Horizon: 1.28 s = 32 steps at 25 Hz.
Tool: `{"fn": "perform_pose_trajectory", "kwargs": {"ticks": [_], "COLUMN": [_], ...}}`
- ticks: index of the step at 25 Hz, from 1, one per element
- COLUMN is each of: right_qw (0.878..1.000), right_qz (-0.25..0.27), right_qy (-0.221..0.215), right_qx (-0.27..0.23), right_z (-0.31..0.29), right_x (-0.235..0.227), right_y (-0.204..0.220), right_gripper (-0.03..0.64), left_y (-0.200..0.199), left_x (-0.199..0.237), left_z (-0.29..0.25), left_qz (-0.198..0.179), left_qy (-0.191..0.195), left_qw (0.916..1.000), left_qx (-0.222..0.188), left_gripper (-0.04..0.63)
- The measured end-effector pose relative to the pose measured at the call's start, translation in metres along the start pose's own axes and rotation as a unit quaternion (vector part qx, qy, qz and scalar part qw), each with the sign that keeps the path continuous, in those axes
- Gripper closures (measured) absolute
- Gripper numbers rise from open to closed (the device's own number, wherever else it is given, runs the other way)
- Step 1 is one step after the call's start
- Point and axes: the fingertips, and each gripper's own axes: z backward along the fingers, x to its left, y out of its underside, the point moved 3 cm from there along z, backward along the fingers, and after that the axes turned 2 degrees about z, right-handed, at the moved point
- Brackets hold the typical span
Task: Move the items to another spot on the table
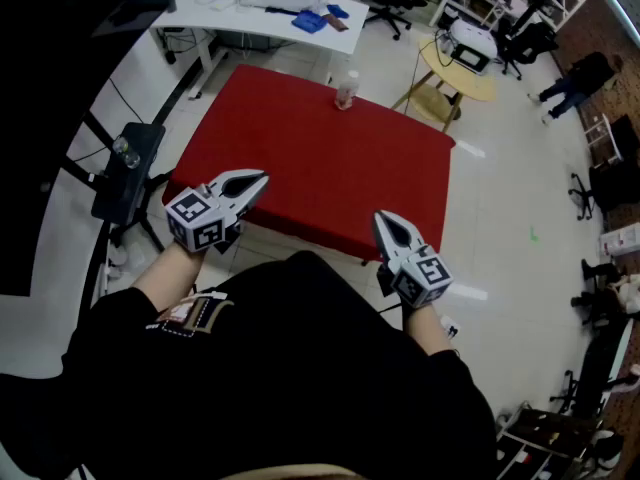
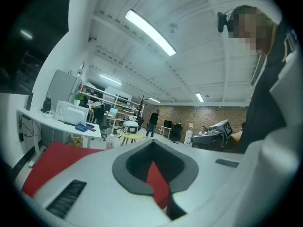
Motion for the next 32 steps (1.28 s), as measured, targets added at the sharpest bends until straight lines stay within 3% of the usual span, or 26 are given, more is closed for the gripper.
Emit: {"fn": "perform_pose_trajectory", "kwargs": {"ticks": [4,10,16,22,26,32], "right_qw": [1.000,0.999,0.999,0.996,0.994,0.986], "right_qz": [0.020,0.036,0.036,0.049,0.062,0.079], "right_qy": [-0.003,-0.001,0.030,0.071,0.085,0.098], "right_qx": [-0.017,0.008,0.006,0.005,0.022,0.110], "right_z": [0.014,-0.009,-0.112,-0.226,-0.276,-0.366], "right_x": [-0.034,-0.057,-0.095,-0.140,-0.191,-0.317], "right_y": [-0.002,-0.022,-0.036,-0.054,-0.043,0.016], "right_gripper": [0.617,0.617,0.615,0.603,0.595,0.345], "left_y": [-0.003,-0.013,-0.013,0.007,0.025,0.052], "left_x": [-0.003,0.023,0.115,0.186,0.209,0.228], "left_z": [-0.027,-0.055,-0.059,-0.069,-0.088,-0.128], "left_qz": [-0.012,-0.010,0.006,0.023,0.056,0.051], "left_qy": [-0.011,-0.012,-0.002,0.026,0.033,0.020], "left_qw": [0.9998,0.9998,0.9999,0.9987,0.9964,0.9953], "left_qx": [-0.010,-0.013,-0.015,0.036,0.055,0.080], "left_gripper": [0.601,0.601,0.601,0.601,0.601,0.601]}}
